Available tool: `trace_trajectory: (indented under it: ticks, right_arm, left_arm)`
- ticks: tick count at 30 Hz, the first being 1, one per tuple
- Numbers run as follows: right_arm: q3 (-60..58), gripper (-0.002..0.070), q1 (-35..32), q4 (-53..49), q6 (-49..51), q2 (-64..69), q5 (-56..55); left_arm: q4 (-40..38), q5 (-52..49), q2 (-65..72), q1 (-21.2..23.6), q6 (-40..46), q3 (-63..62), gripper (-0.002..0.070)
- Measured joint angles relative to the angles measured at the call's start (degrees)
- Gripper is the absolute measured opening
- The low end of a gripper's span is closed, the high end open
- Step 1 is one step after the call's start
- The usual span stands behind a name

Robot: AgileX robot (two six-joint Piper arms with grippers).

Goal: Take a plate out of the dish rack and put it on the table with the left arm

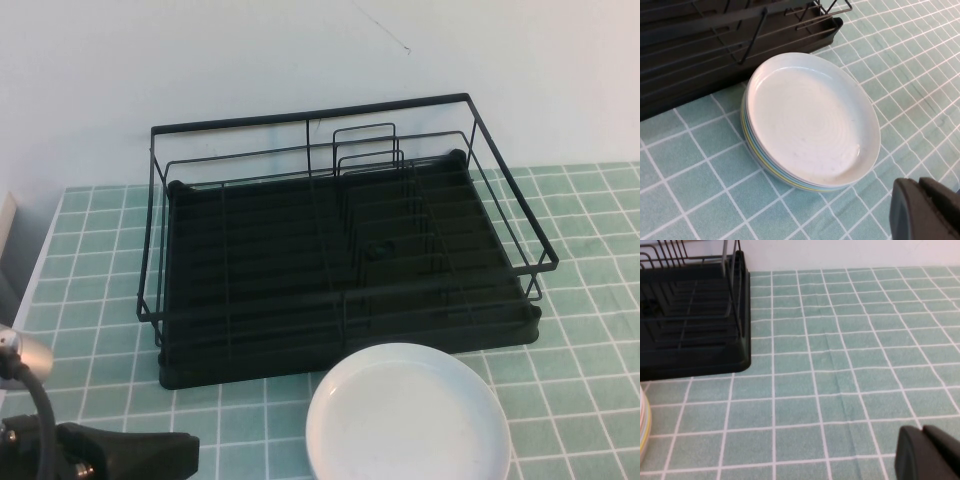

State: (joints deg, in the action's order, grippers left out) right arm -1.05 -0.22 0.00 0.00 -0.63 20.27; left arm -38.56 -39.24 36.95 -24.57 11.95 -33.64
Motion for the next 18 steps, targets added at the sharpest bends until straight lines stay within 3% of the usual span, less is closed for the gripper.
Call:
trace_trajectory:
  ticks: [13,18]
  right_arm:
    - [0.0,-0.0002,0.0,0.0,0.0,0.0,0.0]
    - [0.0,-0.0002,0.0,0.0,0.0,0.0,0.0]
  left_arm:
    - [0.0,0.3,-0.2,0.0,0.0,0.1,-0.0002]
    - [7.4,1.0,-5.6,0.0,0.6,0.2,-0.0002]
